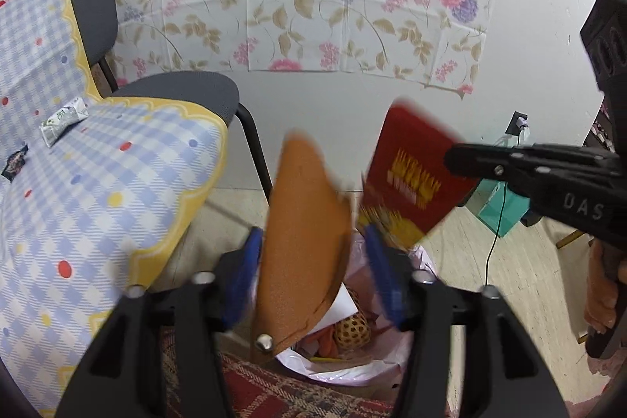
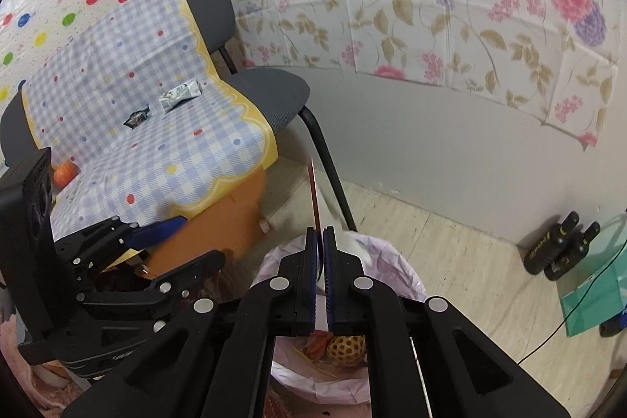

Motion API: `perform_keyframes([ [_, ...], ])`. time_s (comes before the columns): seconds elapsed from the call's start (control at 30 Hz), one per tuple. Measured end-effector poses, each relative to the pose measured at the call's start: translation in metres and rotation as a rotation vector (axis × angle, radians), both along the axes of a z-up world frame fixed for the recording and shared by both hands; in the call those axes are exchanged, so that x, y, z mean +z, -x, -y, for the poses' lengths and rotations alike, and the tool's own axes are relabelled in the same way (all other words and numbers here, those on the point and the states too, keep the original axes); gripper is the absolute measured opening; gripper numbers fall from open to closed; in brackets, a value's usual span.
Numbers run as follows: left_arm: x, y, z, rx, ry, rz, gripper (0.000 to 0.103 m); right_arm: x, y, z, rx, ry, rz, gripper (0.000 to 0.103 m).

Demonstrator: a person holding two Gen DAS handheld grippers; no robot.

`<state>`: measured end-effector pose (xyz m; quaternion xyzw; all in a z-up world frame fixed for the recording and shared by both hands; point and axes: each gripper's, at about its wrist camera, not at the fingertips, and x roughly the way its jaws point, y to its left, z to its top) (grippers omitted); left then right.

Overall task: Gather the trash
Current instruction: 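Carry the leather piece and paper sheet to the pink bin and open both tools, then move both tools from the pink bin back over the chair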

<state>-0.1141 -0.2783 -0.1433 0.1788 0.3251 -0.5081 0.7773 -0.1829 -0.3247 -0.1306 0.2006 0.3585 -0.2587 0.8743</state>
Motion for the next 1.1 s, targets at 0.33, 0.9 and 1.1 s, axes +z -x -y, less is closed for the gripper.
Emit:
perform_keyframes([
  [0.33,0.037,-0.036,-0.031,0.148,0.068,0.059,0.07,0.015,-0.001,0.014,-0.029,0.033,0.037,0.03],
  [0.9,0.085,-0.096,-0.107,0.412,0.093,0.148,0.074,0.044,-0.103,-0.016,0.203,0.024,0.103,0.034],
  [1.1,0.1,-0.121,-0.142,0.533,0.088,0.179,0.074,0.053,-0.148,-0.032,0.294,0.022,0.127,0.035],
])
